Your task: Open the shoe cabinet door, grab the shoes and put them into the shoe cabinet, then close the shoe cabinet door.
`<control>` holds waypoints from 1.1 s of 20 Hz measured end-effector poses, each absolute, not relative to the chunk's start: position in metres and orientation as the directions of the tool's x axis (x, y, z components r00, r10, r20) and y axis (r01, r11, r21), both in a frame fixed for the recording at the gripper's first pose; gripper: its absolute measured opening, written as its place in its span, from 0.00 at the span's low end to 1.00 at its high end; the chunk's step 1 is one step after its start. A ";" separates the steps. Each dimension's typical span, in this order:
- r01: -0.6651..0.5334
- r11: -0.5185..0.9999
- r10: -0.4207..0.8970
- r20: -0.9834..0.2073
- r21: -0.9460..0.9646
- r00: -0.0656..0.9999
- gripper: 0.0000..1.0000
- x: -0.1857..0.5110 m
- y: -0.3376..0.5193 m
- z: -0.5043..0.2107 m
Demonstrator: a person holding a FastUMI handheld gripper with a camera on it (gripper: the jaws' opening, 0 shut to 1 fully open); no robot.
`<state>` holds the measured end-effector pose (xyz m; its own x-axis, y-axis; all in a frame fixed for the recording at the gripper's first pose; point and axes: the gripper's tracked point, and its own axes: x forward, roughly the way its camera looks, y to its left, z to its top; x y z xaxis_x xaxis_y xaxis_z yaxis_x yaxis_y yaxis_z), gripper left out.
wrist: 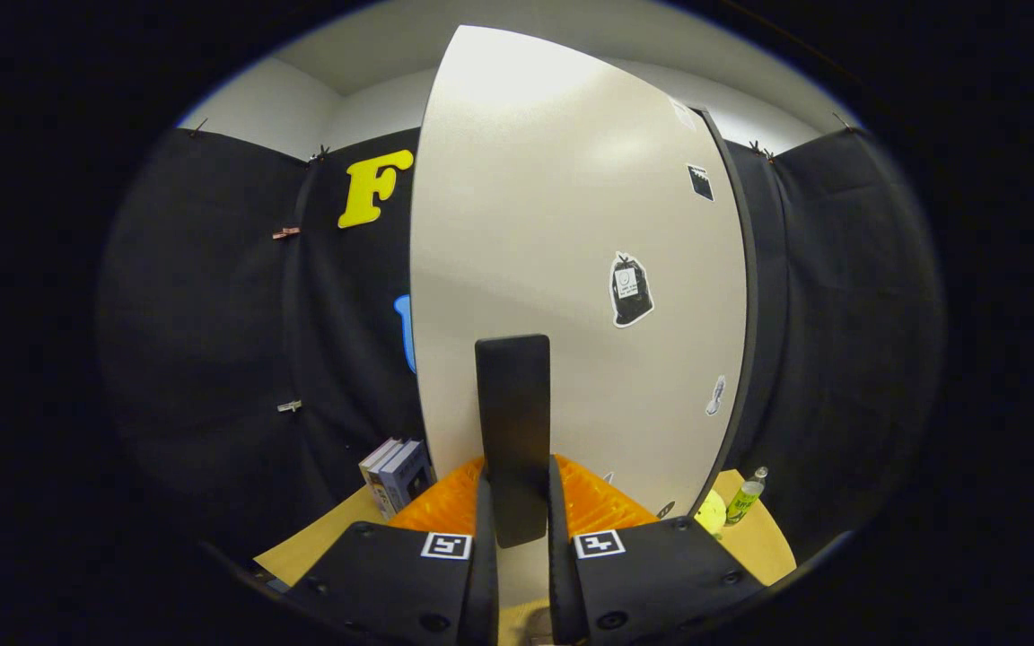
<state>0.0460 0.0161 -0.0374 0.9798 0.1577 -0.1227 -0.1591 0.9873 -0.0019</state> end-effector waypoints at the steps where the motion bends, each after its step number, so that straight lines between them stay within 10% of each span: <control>1: -0.170 0.985 0.169 -0.122 -0.003 0.978 0.27 0.043 0.012 -0.037; 22: -0.105 0.994 0.106 -0.090 0.016 0.990 0.25 -0.019 -0.097 -0.026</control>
<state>-0.0186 -0.0974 -0.0260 0.9903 0.1061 -0.0901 -0.1051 0.9943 0.0156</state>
